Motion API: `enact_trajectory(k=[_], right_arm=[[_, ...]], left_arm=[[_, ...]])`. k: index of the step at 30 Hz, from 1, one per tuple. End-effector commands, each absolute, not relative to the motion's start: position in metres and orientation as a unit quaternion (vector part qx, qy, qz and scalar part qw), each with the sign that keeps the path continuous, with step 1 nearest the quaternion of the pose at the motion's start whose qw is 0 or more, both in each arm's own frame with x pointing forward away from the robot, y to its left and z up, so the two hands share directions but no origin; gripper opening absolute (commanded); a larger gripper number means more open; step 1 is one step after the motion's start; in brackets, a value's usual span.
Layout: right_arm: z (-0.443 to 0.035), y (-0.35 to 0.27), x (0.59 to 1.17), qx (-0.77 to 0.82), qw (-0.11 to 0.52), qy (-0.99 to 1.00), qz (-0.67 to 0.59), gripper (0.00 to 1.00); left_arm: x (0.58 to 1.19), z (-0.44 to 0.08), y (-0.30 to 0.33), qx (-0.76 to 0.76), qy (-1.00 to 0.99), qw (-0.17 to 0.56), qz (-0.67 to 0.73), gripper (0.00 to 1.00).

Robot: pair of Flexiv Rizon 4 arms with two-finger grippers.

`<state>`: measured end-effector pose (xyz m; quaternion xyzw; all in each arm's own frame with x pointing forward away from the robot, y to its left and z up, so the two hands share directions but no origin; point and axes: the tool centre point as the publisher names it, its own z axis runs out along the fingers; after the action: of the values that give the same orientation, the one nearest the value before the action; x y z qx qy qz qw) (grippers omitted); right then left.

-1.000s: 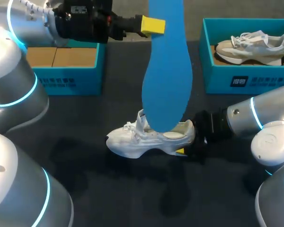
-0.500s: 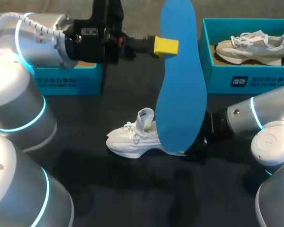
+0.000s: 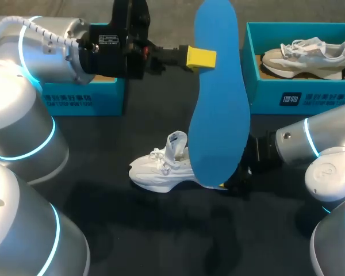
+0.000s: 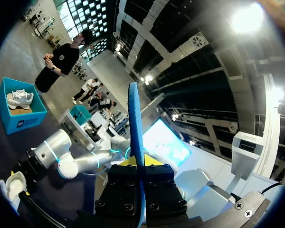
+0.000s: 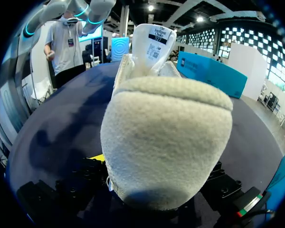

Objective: Take the shoe out of the shoebox, open the shoe tongue, remove and reinsert the insole, then place the shoe into the shoebox

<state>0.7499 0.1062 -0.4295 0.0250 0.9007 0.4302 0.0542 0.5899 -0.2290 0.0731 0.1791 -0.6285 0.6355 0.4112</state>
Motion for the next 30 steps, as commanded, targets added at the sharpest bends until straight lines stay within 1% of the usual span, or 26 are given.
enact_trajectory(k=[1,28,29,30], right_arm=[[-0.4307,0.1073,0.7492,0.026,0.055,0.902,0.428,0.00],[-0.4307,0.1073,0.7492,0.026,0.055,0.902,0.428,0.00],[-0.4307,0.1073,0.7492,0.026,0.055,0.902,0.428,0.01],[-0.4307,0.1073,0.7492,0.026,0.055,0.902,0.428,0.20]], left_arm=[[0.5899,0.0728,-0.2296,0.179,-0.629,0.411,0.636,0.00],[0.5899,0.0728,-0.2296,0.179,-0.629,0.411,0.636,0.00],[0.5899,0.0728,-0.2296,0.179,-0.629,0.411,0.636,0.00],[0.5899,0.0728,-0.2296,0.179,-0.629,0.411,0.636,0.00]])
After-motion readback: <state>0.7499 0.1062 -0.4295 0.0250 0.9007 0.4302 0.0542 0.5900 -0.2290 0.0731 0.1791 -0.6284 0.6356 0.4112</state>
